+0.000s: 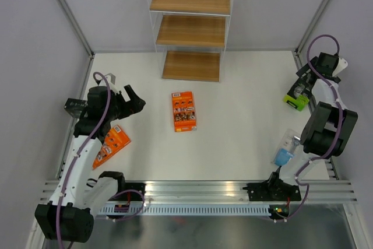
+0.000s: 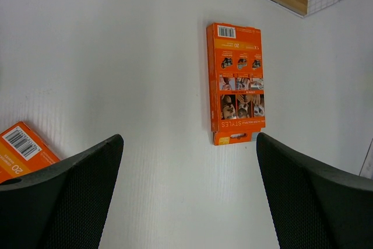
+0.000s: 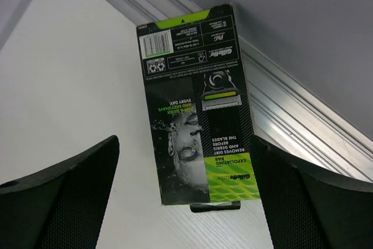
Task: Place and organize the shaving razors onto the shelf
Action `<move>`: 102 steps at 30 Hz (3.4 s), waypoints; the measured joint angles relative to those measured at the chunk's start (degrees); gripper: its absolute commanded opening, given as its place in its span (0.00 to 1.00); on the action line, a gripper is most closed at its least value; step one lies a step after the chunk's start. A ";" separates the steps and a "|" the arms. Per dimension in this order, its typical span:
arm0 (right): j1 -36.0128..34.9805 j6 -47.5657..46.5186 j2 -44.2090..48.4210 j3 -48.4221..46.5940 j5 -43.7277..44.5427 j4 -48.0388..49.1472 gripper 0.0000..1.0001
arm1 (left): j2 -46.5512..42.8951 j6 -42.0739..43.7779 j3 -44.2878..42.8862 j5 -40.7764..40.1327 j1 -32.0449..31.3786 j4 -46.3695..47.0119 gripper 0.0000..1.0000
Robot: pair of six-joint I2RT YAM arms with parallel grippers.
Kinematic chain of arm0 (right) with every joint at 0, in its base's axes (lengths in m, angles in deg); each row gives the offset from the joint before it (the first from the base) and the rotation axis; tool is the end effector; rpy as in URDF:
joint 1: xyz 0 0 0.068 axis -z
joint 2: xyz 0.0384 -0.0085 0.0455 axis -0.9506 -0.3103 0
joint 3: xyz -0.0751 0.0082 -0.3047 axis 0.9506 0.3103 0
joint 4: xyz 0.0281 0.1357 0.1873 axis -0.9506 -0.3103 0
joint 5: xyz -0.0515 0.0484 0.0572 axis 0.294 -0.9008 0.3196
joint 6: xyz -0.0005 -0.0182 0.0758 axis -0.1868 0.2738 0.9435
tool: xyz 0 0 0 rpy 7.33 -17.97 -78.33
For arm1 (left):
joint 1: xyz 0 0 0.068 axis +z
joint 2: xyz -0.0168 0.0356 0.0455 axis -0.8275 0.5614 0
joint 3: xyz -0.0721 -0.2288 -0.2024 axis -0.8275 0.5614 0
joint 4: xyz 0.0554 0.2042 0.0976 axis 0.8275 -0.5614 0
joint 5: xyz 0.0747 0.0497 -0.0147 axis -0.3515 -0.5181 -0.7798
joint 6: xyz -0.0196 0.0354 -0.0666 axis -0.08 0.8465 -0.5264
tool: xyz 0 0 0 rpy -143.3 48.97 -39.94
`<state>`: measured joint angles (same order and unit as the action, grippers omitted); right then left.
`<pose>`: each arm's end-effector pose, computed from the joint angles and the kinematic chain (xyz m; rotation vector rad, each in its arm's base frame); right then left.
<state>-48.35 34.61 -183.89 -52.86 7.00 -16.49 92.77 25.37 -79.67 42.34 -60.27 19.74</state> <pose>0.3611 -0.1731 0.2958 1.0845 1.9577 -0.1951 0.1629 -0.0237 0.3283 -0.2988 2.1409 -0.4836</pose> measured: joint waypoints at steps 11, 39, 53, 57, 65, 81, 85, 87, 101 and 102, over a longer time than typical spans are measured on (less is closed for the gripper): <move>-0.48 -9.55 -11.56 -3.39 -1.38 1.62 0.98 | 2.34 0.00 0.11 1.36 0.00 1.44 0.99; -11.43 -23.69 -10.95 2.23 -0.59 8.52 0.62 | -3.67 0.98 0.31 3.54 0.00 2.45 1.00; -24.96 -17.73 3.76 18.95 -8.35 9.33 0.58 | -5.16 1.73 0.31 6.73 0.00 2.19 0.99; -33.35 -12.02 8.09 22.82 -10.47 8.48 0.59 | -3.56 1.70 0.31 8.37 -0.04 2.43 1.00; -48.59 -3.06 18.10 30.08 -12.98 2.62 0.61 | 0.42 1.22 0.31 12.09 -2.93 5.46 0.99; -46.58 3.96 26.71 13.86 -5.16 -12.07 0.98 | 15.02 -24.24 2.40 -3.89 -40.28 17.05 0.76; -34.42 -1.11 22.29 13.70 -7.56 -8.24 0.98 | 16.87 -33.24 7.52 -10.64 -47.67 25.55 0.70; -31.80 -3.52 19.45 15.08 -8.09 -5.84 0.98 | 19.89 -37.13 9.03 -14.23 -51.01 29.73 0.68; -31.87 -5.97 5.73 22.49 -19.85 15.43 0.95 | 40.06 -56.89 9.90 -33.14 -65.44 47.23 0.64; -31.87 -5.79 5.73 23.32 -20.24 16.17 0.94 | 41.20 -57.64 9.60 -33.64 -65.66 47.58 0.64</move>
<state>-80.22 28.82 -178.16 -29.54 -13.24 -0.31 133.97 -32.27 -70.08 8.70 -125.93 67.32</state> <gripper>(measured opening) 0.956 0.643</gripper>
